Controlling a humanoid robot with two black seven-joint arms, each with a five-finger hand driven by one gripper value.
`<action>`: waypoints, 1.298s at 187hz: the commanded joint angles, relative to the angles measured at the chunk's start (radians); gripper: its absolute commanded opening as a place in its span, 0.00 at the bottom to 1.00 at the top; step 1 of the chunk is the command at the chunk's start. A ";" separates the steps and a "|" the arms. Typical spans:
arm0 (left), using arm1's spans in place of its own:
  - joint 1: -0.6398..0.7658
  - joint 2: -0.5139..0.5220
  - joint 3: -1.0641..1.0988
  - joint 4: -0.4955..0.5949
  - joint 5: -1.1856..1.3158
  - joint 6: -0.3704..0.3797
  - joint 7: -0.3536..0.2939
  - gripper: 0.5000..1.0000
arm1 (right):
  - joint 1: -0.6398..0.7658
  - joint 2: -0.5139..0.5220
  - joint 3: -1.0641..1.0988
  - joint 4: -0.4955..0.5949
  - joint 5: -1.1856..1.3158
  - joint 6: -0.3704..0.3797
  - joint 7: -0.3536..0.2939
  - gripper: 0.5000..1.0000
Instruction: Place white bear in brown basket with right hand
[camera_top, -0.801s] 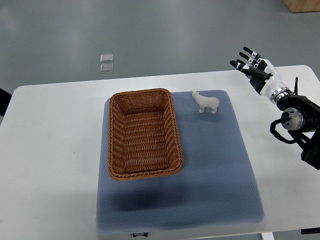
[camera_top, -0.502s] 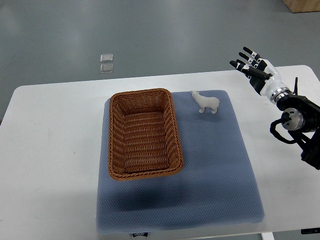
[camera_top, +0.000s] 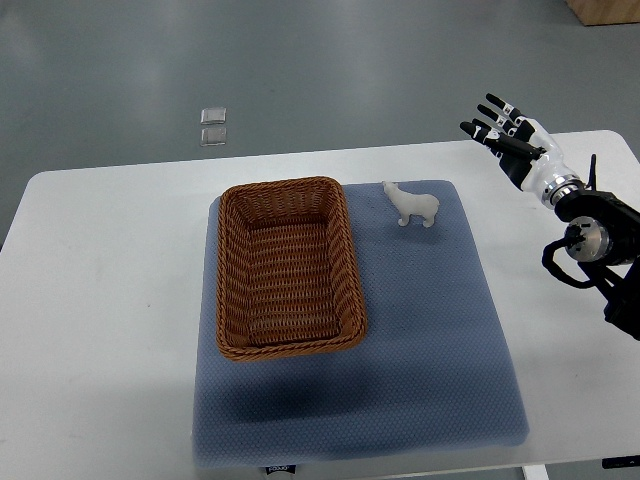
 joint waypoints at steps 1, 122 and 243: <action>0.000 0.000 0.000 0.000 0.000 0.000 0.000 1.00 | 0.000 0.000 0.000 0.000 0.000 0.006 0.000 0.85; 0.000 0.000 0.000 0.000 0.002 0.000 0.000 1.00 | 0.007 -0.014 -0.003 0.000 -0.006 0.025 0.000 0.85; 0.000 0.000 0.000 0.000 0.000 0.000 0.000 1.00 | 0.009 -0.025 -0.012 0.001 -0.097 0.088 0.000 0.85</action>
